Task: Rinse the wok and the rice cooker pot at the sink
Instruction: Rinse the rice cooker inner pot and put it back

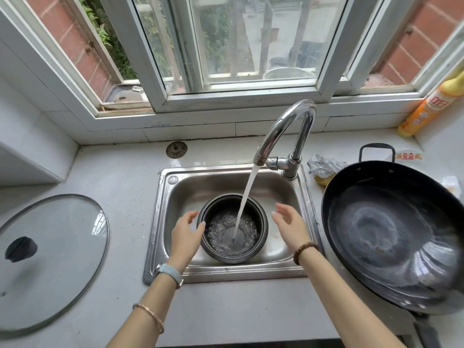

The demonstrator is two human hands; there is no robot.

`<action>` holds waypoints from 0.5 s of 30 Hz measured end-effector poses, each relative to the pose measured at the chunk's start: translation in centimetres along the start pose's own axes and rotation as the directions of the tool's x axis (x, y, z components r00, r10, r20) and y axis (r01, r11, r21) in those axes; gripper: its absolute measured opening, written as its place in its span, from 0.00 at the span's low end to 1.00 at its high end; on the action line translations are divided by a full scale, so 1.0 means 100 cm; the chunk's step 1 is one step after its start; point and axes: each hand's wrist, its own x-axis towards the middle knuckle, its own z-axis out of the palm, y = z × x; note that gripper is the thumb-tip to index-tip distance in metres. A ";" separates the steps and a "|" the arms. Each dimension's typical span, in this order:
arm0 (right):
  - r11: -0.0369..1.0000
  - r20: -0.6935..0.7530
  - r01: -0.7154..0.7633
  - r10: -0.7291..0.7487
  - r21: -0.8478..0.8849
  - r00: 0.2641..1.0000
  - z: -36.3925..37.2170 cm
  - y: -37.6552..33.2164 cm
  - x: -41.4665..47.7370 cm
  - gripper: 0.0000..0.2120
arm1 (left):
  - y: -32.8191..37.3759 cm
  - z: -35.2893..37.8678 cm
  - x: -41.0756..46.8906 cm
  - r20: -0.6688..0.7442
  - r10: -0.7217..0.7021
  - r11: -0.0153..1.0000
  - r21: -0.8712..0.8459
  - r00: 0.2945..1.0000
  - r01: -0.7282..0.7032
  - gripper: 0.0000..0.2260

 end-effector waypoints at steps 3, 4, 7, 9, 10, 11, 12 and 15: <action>0.960 -0.009 0.232 -0.237 -0.155 0.972 -0.012 -0.013 -0.017 0.19 | 0.013 -0.015 -0.013 -0.034 0.227 0.964 0.148 0.973 -0.220 0.18; 0.931 -0.008 0.300 -0.308 -0.208 0.951 -0.015 -0.016 -0.021 0.19 | 0.017 -0.020 -0.017 -0.035 0.284 0.945 0.182 0.958 -0.273 0.17; 0.836 -0.019 0.440 -0.472 -0.327 0.882 -0.023 -0.025 -0.029 0.19 | 0.027 -0.033 -0.028 -0.046 0.393 0.889 0.273 0.918 -0.367 0.18; 0.788 -0.009 0.480 -0.523 -0.386 0.852 -0.028 -0.027 -0.027 0.19 | 0.032 -0.039 -0.037 -0.047 0.431 0.859 0.326 0.901 -0.394 0.18; 0.766 -0.002 0.490 -0.539 -0.416 0.842 -0.030 -0.028 -0.025 0.19 | 0.034 -0.041 -0.042 -0.048 0.446 0.846 0.348 0.894 -0.403 0.18; 0.745 0.008 0.500 -0.554 -0.442 0.832 -0.031 -0.028 -0.023 0.19 | 0.037 -0.044 -0.046 -0.049 0.461 0.832 0.370 0.886 -0.413 0.18; 0.722 0.021 0.515 -0.572 -0.461 0.820 -0.033 -0.029 -0.019 0.20 | 0.039 -0.046 -0.050 -0.052 0.480 0.816 0.394 0.876 -0.423 0.18; 0.638 0.070 0.564 -0.628 -0.524 0.775 -0.037 -0.036 -0.005 0.21 | 0.046 -0.053 -0.058 -0.053 0.514 0.774 0.459 0.856 -0.436 0.18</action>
